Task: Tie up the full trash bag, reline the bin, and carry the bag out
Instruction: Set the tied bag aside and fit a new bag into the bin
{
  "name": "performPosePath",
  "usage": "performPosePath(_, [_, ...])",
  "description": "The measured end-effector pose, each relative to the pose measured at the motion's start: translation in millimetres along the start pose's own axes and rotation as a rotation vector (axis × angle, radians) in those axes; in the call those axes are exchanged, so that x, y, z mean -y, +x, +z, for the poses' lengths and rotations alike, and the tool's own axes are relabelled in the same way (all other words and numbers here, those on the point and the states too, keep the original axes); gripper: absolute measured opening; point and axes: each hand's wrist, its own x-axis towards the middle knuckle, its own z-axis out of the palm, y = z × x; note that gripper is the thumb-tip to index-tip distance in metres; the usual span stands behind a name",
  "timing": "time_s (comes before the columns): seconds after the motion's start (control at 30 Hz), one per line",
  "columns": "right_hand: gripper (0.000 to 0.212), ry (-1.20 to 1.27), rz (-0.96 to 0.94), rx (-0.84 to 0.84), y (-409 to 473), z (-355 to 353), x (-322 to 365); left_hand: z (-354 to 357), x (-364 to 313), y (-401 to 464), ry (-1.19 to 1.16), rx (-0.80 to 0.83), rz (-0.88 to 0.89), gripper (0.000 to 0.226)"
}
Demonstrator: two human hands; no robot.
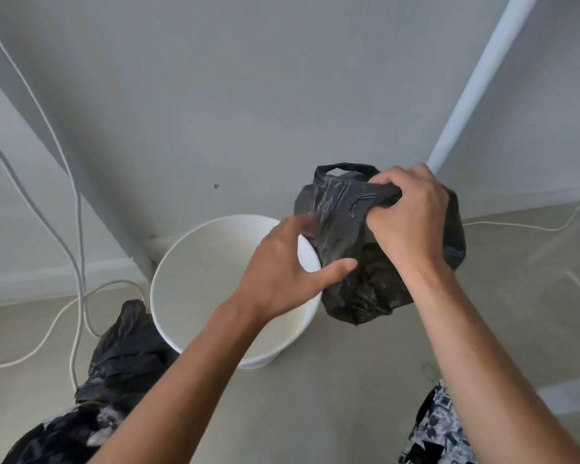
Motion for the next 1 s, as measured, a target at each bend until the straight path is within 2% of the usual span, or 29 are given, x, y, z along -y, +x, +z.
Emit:
performPosePath(0.07, [0.022,0.076,-0.073,-0.035,2,-9,23,8,-13,13,-0.049,0.027,-0.012,0.096])
performPosePath(0.1, [0.024,0.116,-0.104,-0.062,2,-13,32,10,-18,19,-0.053,0.012,-0.022,0.094])
performPosePath(0.13, [0.025,0.15,-0.129,-0.088,3,-17,40,11,-21,26,-0.053,-0.029,-0.026,0.083])
performPosePath(0.23, [0.024,0.208,-0.203,-0.139,8,-27,53,-1,-30,41,-0.004,-0.24,0.021,0.022])
performPosePath(0.27, [0.025,0.226,-0.238,-0.152,10,-29,55,-9,-31,45,-0.02,-0.311,0.035,0.017])
performPosePath(0.33, [0.027,0.26,-0.298,-0.163,15,-30,56,-31,-34,50,-0.158,-0.429,0.009,0.01])
performPosePath(0.4, [0.03,0.273,-0.323,-0.122,17,-26,54,-58,-34,53,-0.308,-0.519,-0.076,0.012])
performPosePath(0.47, [0.033,0.266,-0.34,-0.072,15,-19,52,-85,-29,53,-0.449,-0.544,-0.179,0.017])
performPosePath(0.57, [0.038,0.236,-0.34,-0.03,10,-6,49,-117,-16,42,-0.68,-0.446,-0.267,0.023])
performPosePath(0.67, [0.054,0.185,-0.296,0.067,3,9,49,-132,4,22,-0.827,-0.341,-0.337,0.031])
performPosePath(0.8, [0.068,0.006,-0.226,0.136,-7,31,43,-141,45,-7,-0.922,-0.286,-0.549,0.012])
performPosePath(0.87, [0.074,-0.062,-0.197,0.25,-10,42,36,-145,62,-21,-0.955,-0.187,-0.684,0.016])
performPosePath(0.93, [0.068,-0.078,-0.159,0.426,-15,54,30,-148,77,-33,-1.007,-0.079,-0.789,0.024])
performPosePath(1.0, [0.041,-0.025,-0.123,0.543,-23,68,26,-148,88,-40,-1.016,-0.04,-0.847,0.025])
